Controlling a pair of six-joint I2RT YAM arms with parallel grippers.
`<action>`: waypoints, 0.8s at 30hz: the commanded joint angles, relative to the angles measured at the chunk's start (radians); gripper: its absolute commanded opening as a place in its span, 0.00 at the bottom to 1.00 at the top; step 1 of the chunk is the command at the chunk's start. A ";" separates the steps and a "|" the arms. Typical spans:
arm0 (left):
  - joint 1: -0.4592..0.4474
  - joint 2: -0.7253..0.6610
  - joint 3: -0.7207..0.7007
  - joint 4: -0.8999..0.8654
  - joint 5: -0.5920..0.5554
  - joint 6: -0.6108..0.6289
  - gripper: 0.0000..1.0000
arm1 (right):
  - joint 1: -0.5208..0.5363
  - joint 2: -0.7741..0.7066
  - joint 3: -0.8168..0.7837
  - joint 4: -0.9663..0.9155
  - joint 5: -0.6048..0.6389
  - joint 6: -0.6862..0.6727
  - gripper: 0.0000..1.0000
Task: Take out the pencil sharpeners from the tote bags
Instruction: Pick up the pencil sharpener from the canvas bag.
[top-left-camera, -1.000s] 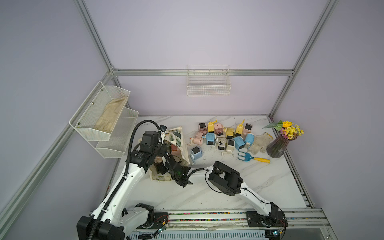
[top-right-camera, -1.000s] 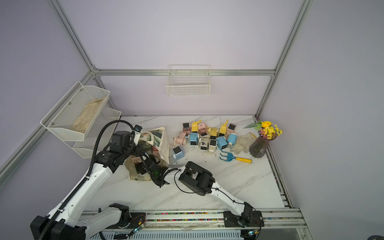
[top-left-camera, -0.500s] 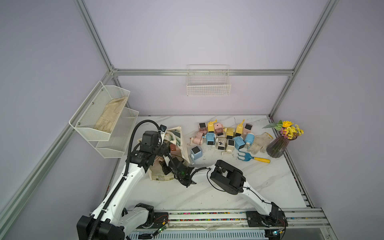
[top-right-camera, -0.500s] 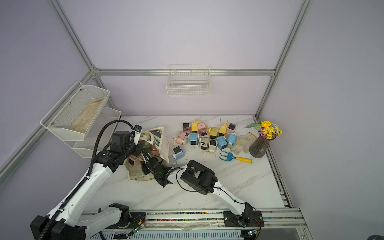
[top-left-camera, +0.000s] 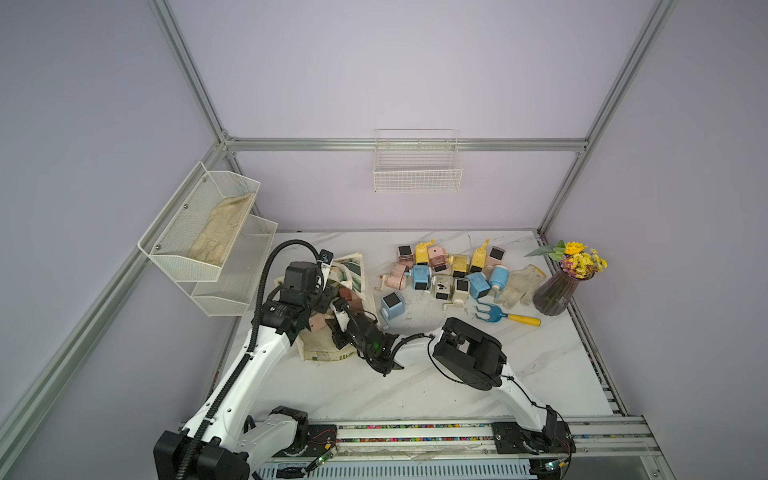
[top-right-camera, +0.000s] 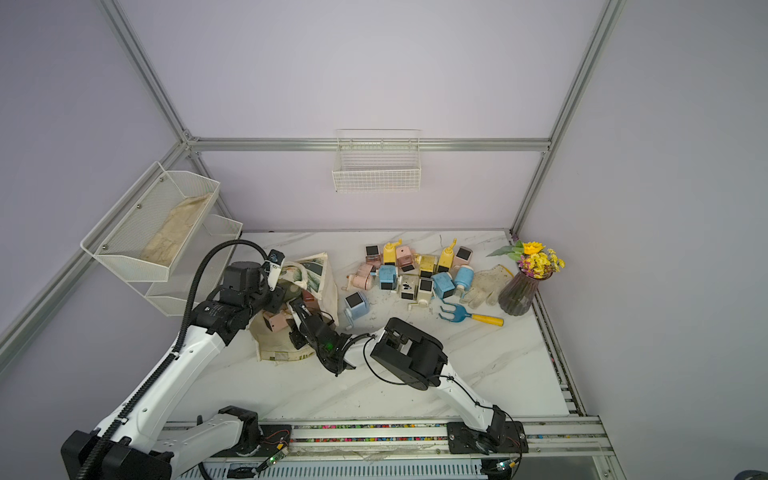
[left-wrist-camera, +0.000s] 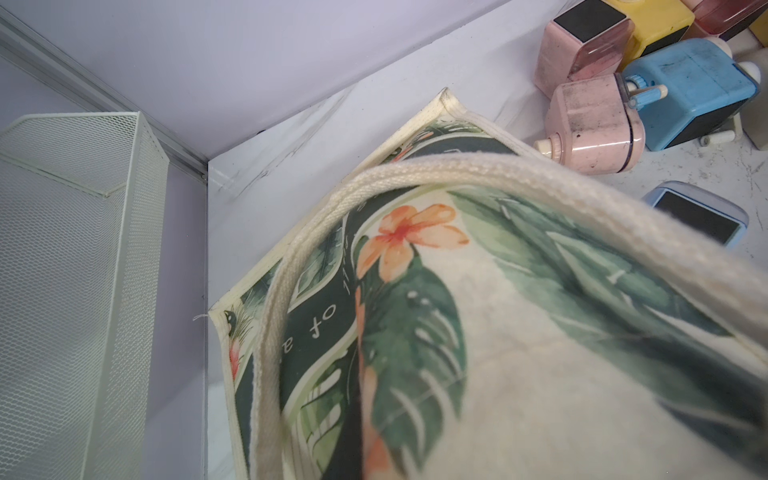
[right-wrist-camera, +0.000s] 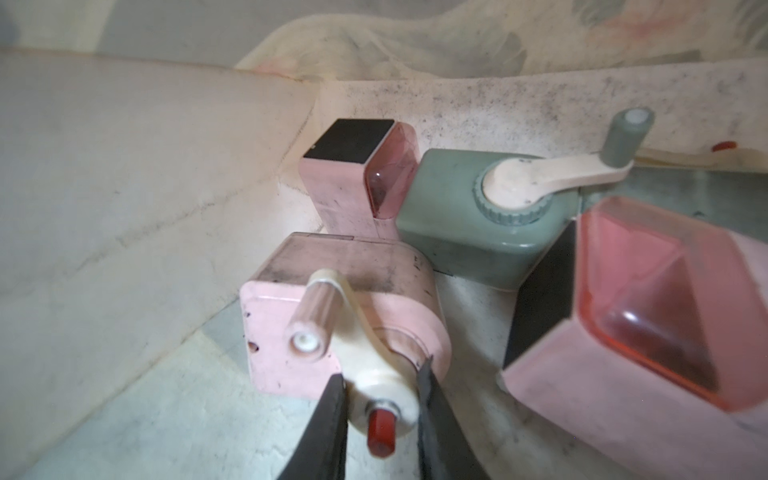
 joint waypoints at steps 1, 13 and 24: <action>-0.001 -0.007 0.066 0.037 0.000 -0.031 0.00 | -0.002 -0.089 -0.042 0.067 -0.002 -0.027 0.12; -0.003 -0.007 0.067 0.034 -0.007 -0.032 0.00 | -0.001 -0.357 -0.300 0.106 -0.047 -0.098 0.00; -0.002 -0.005 0.066 0.031 -0.007 -0.031 0.00 | -0.001 -0.541 -0.420 0.064 -0.097 -0.104 0.00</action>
